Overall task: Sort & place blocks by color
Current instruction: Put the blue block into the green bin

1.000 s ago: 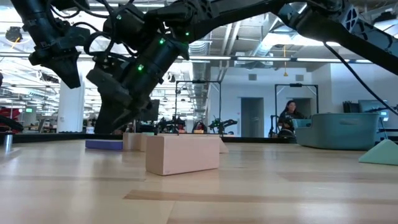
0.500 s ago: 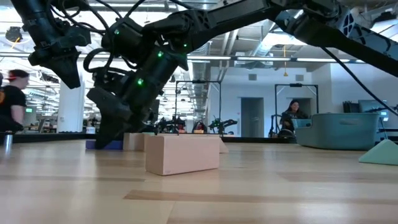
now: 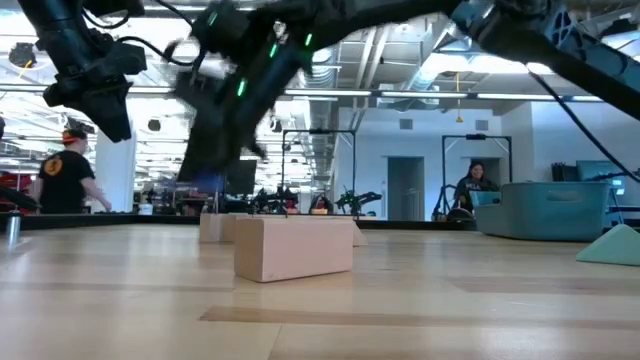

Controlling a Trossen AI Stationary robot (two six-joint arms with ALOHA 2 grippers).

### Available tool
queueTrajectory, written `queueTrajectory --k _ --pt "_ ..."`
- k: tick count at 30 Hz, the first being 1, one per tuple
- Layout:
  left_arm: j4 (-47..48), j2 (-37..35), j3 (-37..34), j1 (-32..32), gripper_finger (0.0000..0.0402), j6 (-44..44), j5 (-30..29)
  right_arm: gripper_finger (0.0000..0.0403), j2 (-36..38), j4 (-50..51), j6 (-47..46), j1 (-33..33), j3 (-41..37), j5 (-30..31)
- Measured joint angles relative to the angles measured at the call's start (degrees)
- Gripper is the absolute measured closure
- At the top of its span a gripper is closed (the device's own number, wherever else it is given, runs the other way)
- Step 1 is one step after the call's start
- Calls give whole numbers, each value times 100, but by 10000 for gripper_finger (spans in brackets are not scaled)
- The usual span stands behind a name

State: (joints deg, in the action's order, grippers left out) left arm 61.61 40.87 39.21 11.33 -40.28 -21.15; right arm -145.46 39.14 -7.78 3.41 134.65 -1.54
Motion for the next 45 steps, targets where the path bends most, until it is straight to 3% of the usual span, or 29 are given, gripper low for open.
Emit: queueTrajectory --k 7,11,19,23,29,33,41,45 --pt "-832 -1 -1 2 274 -157 -17 305 903 294 554 438 -241 -346" --pt "-1474 2 1 1 274 -382 -67 305 1613 238 783 805 -850 -754" --pt "-2639 183 5 0 274 -397 -461 305 3632 -898 627 1401 -3796 -1177" --pt "-3078 509 4 8 274 -370 -534 305 4808 -1146 175 1647 -5301 -660" --pt "-3884 1282 4 172 274 -209 -262 305 6403 201 -718 1805 -6682 847" --pt "-4559 1818 3 330 274 -90 -19 305 7153 777 -1265 1928 -7434 1506" --pt "-5892 2592 2 637 274 91 704 302 7923 882 -2436 2632 -9050 1371" --pt "-6147 2731 4 680 274 108 940 244 8063 744 -2913 2842 -9564 1320"
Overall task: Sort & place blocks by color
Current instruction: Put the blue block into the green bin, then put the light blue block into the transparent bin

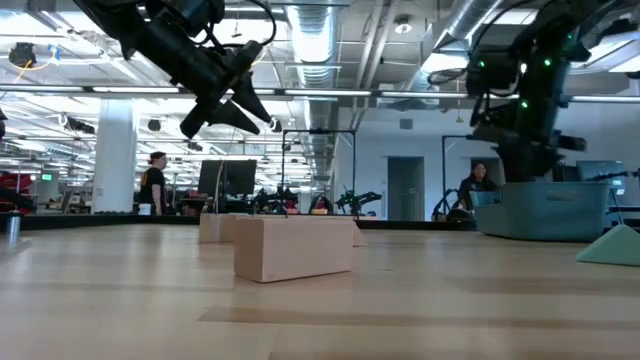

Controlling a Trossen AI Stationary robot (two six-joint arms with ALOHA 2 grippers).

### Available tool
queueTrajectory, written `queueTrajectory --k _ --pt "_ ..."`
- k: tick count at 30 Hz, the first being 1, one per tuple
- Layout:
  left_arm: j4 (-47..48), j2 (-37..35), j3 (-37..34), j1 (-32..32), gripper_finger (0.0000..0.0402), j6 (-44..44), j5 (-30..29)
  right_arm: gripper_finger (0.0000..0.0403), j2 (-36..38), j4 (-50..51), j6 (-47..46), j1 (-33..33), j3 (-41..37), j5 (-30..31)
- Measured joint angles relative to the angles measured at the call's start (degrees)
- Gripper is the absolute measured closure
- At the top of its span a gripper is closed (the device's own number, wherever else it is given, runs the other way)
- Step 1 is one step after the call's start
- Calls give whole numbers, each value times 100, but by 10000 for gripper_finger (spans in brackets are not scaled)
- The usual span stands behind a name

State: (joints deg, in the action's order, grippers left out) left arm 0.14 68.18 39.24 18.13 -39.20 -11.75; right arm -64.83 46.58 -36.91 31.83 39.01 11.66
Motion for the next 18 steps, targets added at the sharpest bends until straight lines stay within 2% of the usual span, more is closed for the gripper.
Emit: queueTrajectory --k 4,7,10,12,14,18 --pt "12 20 0 -2 274 0 101 177 -6 -27 -60 101 -125 44" --pt "24 19 0 -2 274 0 101 150 -10 -171 -34 143 -184 72" --pt "23 -8 0 -2 274 -2 103 144 -8 -442 205 149 -184 -19" --pt "66 -65 0 -2 274 -11 242 144 28 -861 626 85 -184 -337" --pt "21 -132 2 -2 274 -32 460 147 111 -1447 715 -66 -184 -558" --pt "126 -467 0 -14 274 -49 606 156 199 -2852 695 -429 -184 -595"
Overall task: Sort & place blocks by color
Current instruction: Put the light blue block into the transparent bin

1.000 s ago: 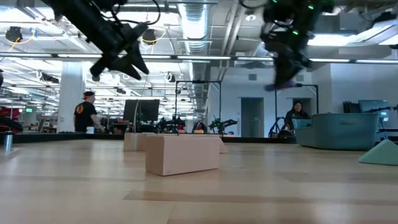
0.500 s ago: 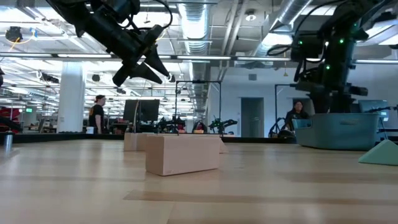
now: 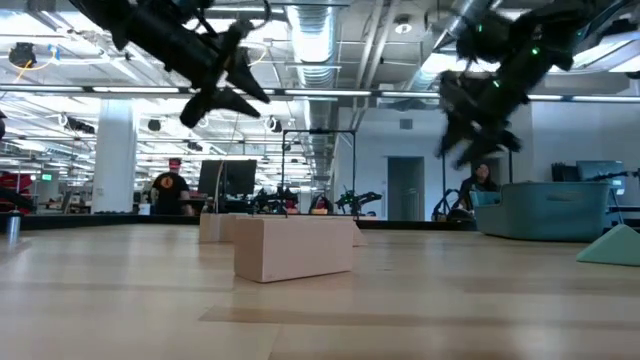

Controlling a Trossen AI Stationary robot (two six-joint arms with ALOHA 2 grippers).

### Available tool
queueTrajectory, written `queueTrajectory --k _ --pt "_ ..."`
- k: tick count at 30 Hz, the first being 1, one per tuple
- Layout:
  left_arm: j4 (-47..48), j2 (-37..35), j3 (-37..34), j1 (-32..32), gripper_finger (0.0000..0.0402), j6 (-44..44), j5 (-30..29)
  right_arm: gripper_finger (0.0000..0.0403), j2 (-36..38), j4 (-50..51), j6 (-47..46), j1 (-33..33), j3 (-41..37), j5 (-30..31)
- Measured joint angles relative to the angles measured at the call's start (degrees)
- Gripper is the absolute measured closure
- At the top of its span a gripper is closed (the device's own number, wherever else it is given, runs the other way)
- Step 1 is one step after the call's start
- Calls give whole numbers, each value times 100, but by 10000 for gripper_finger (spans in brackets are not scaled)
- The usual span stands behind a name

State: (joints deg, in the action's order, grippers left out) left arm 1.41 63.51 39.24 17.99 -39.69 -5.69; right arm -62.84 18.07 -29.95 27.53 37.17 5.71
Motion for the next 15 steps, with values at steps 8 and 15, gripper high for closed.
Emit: queueTrajectory --k 8,15 --pt "321 -1000 2 -125 274 90 -360 164 -98 -3269 282 -520 7 -986" --pt "296 -1299 0 -123 274 523 -374 164 -119 -4484 -191 -764 24 -838"
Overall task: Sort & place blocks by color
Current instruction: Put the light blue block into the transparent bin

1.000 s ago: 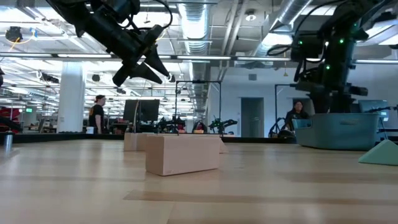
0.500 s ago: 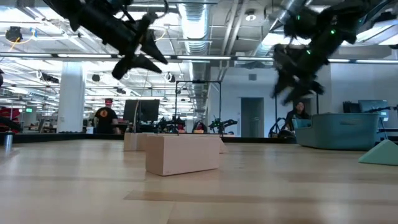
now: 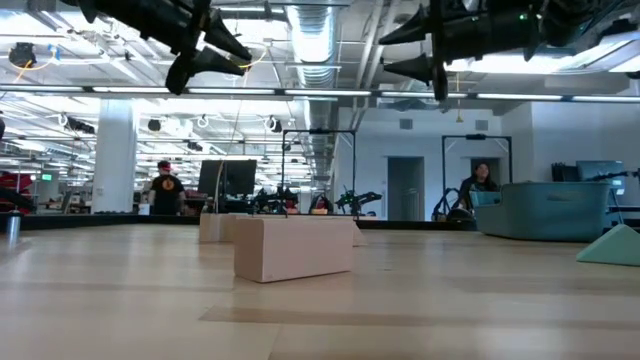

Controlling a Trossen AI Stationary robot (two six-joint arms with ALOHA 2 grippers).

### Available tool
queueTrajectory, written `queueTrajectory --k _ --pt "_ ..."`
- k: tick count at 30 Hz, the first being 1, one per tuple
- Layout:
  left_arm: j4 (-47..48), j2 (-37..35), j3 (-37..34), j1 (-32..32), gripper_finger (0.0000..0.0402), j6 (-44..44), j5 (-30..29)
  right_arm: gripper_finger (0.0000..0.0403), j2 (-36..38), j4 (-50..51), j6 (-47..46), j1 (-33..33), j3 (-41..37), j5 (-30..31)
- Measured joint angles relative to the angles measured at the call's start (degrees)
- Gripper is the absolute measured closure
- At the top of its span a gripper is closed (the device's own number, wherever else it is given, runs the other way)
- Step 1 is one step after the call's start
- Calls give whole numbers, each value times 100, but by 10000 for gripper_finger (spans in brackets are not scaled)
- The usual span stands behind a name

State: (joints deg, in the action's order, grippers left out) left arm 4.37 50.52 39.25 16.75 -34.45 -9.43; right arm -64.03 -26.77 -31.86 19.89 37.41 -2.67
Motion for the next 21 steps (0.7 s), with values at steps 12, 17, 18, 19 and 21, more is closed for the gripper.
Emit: queueTrajectory --k 12,17,18,19,21 --pt "-177 478 0 58 274 385 -527 227 -4 3947 -1089 -586 690 446" --pt "-233 760 -2 470 274 342 -63 273 -4 4959 -2118 -1107 750 458" --pt "-272 832 -2 587 274 358 171 281 -4 5038 -2347 -1263 750 526" --pt "-301 908 -2 693 274 362 386 287 -4 5068 -2576 -1435 750 652" --pt "-485 1077 -2 879 274 360 780 297 -4 5175 -2990 -1805 752 935"
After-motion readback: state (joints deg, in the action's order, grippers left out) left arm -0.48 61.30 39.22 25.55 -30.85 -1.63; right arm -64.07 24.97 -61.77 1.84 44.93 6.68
